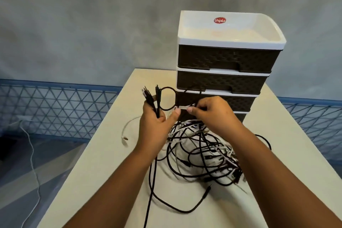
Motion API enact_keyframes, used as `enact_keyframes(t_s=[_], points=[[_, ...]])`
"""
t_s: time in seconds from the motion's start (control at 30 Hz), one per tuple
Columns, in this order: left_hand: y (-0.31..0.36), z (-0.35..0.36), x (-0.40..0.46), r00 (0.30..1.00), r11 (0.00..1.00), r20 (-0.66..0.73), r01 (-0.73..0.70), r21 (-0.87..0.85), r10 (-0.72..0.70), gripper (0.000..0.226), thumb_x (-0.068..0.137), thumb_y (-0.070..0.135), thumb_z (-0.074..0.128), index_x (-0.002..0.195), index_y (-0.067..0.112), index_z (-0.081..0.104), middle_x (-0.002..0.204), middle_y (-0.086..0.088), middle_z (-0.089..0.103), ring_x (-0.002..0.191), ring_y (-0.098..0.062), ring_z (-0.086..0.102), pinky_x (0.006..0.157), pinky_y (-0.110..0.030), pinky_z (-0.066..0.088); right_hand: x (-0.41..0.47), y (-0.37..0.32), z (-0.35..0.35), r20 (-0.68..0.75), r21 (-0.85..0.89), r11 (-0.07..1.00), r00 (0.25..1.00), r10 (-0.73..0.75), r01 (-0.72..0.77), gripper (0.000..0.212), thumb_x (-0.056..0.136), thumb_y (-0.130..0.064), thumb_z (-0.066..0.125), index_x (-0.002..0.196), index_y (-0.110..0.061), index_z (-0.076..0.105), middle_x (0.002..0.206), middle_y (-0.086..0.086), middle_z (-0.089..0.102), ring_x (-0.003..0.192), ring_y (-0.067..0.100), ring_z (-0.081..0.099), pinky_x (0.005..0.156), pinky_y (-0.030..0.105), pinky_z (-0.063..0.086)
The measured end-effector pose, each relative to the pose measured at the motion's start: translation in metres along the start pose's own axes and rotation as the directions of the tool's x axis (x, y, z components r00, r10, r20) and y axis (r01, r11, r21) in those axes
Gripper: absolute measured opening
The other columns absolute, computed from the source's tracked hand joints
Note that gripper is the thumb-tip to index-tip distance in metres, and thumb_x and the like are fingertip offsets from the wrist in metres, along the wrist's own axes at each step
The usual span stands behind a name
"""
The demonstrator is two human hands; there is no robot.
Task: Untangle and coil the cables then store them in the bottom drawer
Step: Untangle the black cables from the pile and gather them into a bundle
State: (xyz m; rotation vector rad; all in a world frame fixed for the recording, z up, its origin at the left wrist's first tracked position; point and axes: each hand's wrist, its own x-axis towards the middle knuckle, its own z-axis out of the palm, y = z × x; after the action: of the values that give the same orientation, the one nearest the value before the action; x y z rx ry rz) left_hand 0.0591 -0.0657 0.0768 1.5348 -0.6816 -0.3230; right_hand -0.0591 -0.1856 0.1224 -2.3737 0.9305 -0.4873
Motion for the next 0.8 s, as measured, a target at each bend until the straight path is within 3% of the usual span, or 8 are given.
enact_keyframes(t_s=[0.1, 0.17, 0.23, 0.33, 0.43, 0.57, 0.67, 0.8], points=[[-0.003, 0.011, -0.01, 0.987, 0.998, 0.159, -0.004, 0.062, -0.006, 0.048, 0.079, 0.026, 0.079, 0.119, 0.025, 0.052, 0.089, 0.008, 0.067, 0.087, 0.001, 0.065, 0.069, -0.008, 0.049, 0.003, -0.005, -0.007, 0.055, 0.107, 0.994, 0.998, 0.009, -0.015, 0.038, 0.088, -0.04, 0.069, 0.068, -0.008, 0.066, 0.054, 0.004, 0.052, 0.047, 0.012, 0.041, 0.047, 0.025, 0.031], [-0.002, 0.017, -0.009, 0.974, 0.982, 0.224, -0.017, 0.189, -0.026, 0.025, 0.08, 0.034, 0.077, 0.098, 0.026, 0.061, 0.055, 0.021, 0.06, 0.054, 0.003, 0.057, 0.049, -0.008, 0.036, 0.004, -0.01, -0.01, 0.058, 0.154, 0.988, 0.998, -0.039, 0.03, 0.038, 0.089, -0.037, 0.069, 0.064, -0.009, 0.064, 0.059, 0.01, 0.057, 0.051, 0.014, 0.046, 0.052, 0.029, 0.036], [-0.007, 0.021, -0.006, 0.965, 0.973, 0.257, -0.006, 0.232, -0.055, 0.018, 0.082, 0.039, 0.075, 0.081, 0.025, 0.063, 0.041, 0.018, 0.045, 0.041, -0.001, 0.04, 0.044, -0.015, 0.026, 0.005, -0.018, -0.015, 0.027, 0.186, 0.981, 0.997, -0.068, 0.062, 0.037, 0.09, -0.035, 0.067, 0.064, -0.01, 0.065, 0.063, 0.012, 0.062, 0.055, 0.017, 0.051, 0.055, 0.034, 0.044], [-0.015, 0.024, -0.005, 0.947, 0.973, 0.302, 0.044, 0.225, -0.112, 0.019, 0.081, 0.043, 0.074, 0.081, 0.025, 0.067, 0.046, 0.021, 0.051, 0.046, 0.002, 0.046, 0.048, -0.015, 0.031, 0.007, -0.031, -0.029, -0.055, 0.289, 0.951, 0.993, -0.101, 0.112, 0.028, 0.092, -0.032, 0.066, 0.076, -0.009, 0.072, 0.07, 0.01, 0.069, 0.06, 0.017, 0.059, 0.068, 0.042, 0.056], [-0.022, 0.024, -0.006, 0.933, 0.961, 0.324, 0.064, 0.269, -0.153, 0.021, 0.079, 0.043, 0.076, 0.088, 0.024, 0.07, 0.066, 0.013, 0.066, 0.065, -0.008, 0.062, 0.059, -0.022, 0.043, 0.007, -0.044, -0.046, -0.173, 0.423, 0.887, 0.977, -0.123, 0.187, 0.025, 0.094, -0.028, 0.064, 0.083, -0.008, 0.073, 0.071, 0.014, 0.066, 0.061, 0.013, 0.056, 0.062, 0.038, 0.054], [-0.025, 0.025, -0.007, 0.917, 0.936, 0.358, 0.042, 0.349, -0.174, 0.02, 0.077, 0.036, 0.08, 0.072, 0.027, 0.063, 0.063, 0.014, 0.063, 0.058, 0.001, 0.06, 0.054, -0.017, 0.04, 0.008, -0.064, -0.073, -0.291, 0.689, 0.675, 0.954, -0.076, 0.265, 0.026, 0.098, -0.024, 0.057, 0.079, -0.011, 0.069, 0.065, 0.006, 0.052, 0.057, 0.011, 0.045, 0.057, 0.024, 0.042], [-0.022, 0.025, -0.007, 0.91, 0.941, 0.37, 0.059, 0.332, -0.187, 0.019, 0.075, 0.036, 0.081, 0.08, 0.025, 0.067, 0.049, 0.017, 0.054, 0.044, 0.001, 0.049, 0.045, -0.012, 0.033, 0.012, -0.068, -0.081, -0.187, 0.899, 0.413, 0.981, 0.055, 0.148, 0.03, 0.101, -0.024, 0.052, 0.075, -0.011, 0.061, 0.059, 0.001, 0.041, 0.051, 0.011, 0.04, 0.051, 0.02, 0.037], [-0.006, 0.026, -0.004, 0.937, 0.985, 0.323, 0.087, 0.147, -0.131, 0.02, 0.078, 0.037, 0.079, 0.093, 0.026, 0.071, 0.056, 0.021, 0.06, 0.053, 0.002, 0.054, 0.052, -0.015, 0.039, 0.014, -0.062, -0.073, -0.071, 0.966, 0.255, 0.995, 0.076, 0.049, 0.03, 0.103, -0.023, 0.047, 0.078, -0.009, 0.057, 0.058, 0.001, 0.039, 0.05, 0.011, 0.041, 0.049, 0.02, 0.036]])
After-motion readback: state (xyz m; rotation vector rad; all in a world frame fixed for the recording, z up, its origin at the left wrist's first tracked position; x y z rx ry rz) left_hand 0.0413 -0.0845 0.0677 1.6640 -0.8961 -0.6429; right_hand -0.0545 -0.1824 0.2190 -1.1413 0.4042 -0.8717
